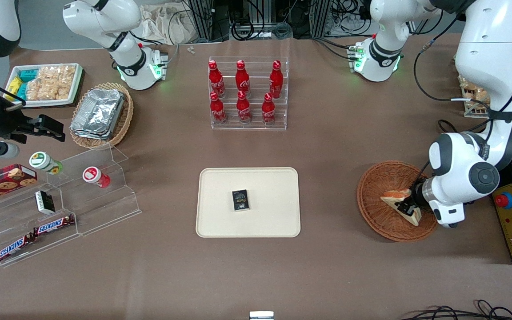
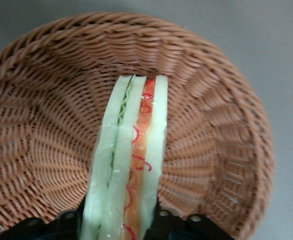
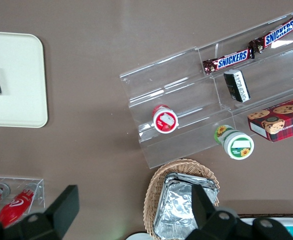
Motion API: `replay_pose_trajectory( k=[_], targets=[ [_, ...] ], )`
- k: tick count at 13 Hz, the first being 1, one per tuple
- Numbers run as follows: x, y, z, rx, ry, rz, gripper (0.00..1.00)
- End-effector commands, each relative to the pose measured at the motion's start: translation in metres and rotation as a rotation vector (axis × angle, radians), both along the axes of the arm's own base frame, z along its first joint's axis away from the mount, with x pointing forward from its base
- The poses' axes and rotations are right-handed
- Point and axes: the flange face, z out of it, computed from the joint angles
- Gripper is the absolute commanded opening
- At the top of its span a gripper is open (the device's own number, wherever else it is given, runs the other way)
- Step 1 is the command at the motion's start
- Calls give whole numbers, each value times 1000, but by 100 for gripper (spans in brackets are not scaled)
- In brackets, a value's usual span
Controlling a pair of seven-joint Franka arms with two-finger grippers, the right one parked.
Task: Place sandwich from basket to tray
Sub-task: 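Lift the sandwich and carry it with the left gripper to the cream tray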
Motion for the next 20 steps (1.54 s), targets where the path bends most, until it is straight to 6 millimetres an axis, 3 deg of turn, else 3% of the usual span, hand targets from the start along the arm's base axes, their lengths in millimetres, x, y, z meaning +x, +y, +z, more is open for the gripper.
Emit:
replay_pose_trajectory(
  k=[1, 3, 5, 6, 8, 9, 13, 16, 20],
  targets=[
    [16, -5, 38, 10, -4, 12, 0],
    [25, -12, 81, 15, 79, -4, 0],
    [30, -47, 127, 18, 112, -60, 0],
    [31, -70, 146, 15, 118, -91, 0],
    [25, -149, 166, 14, 84, -207, 0],
    [20, -185, 160, 11, 78, -260, 0],
    [29, -293, 125, -30, 8, -502, 0],
    [30, -322, 74, -60, -18, -647, 0],
    [0, -389, 16, -73, -25, -805, 0]
  ],
)
